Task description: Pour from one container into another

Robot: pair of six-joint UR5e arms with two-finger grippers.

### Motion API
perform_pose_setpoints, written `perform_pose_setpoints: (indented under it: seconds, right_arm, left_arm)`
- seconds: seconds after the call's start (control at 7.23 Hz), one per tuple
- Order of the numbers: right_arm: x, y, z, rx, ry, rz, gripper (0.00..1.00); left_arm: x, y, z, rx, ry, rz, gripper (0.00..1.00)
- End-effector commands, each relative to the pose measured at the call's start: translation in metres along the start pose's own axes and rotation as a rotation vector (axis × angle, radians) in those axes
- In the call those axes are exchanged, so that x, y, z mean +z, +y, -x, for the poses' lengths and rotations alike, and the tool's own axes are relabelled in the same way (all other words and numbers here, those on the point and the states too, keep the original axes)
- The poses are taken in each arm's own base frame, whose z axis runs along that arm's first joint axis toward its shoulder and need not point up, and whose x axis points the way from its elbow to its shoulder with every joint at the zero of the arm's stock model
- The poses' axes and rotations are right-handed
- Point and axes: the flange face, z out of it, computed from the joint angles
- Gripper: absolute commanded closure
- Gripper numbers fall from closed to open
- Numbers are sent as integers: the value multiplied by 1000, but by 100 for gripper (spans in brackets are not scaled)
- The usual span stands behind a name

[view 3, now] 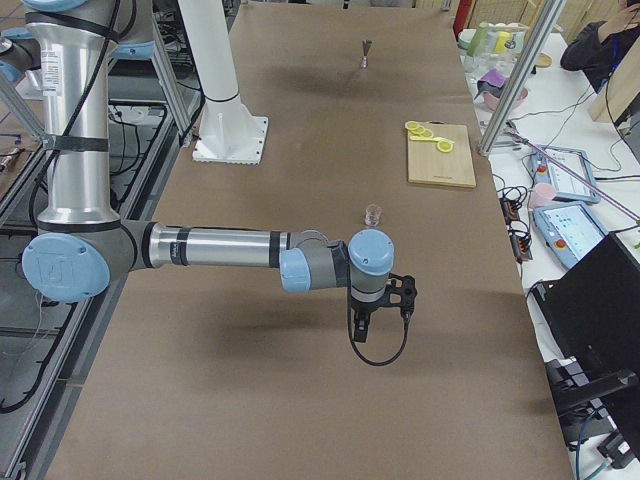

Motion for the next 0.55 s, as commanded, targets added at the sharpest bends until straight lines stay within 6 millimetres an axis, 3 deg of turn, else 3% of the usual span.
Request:
perform_pose_setpoints:
  seconds: [0.0, 0.42]
  right_arm:
    - [1, 1, -1, -1, -1, 1, 0]
    - [0, -1, 1, 0, 1, -1, 0]
  left_arm:
    - [8, -4, 9, 69, 0, -62, 1]
    - [12, 2, 15, 70, -2, -65, 1]
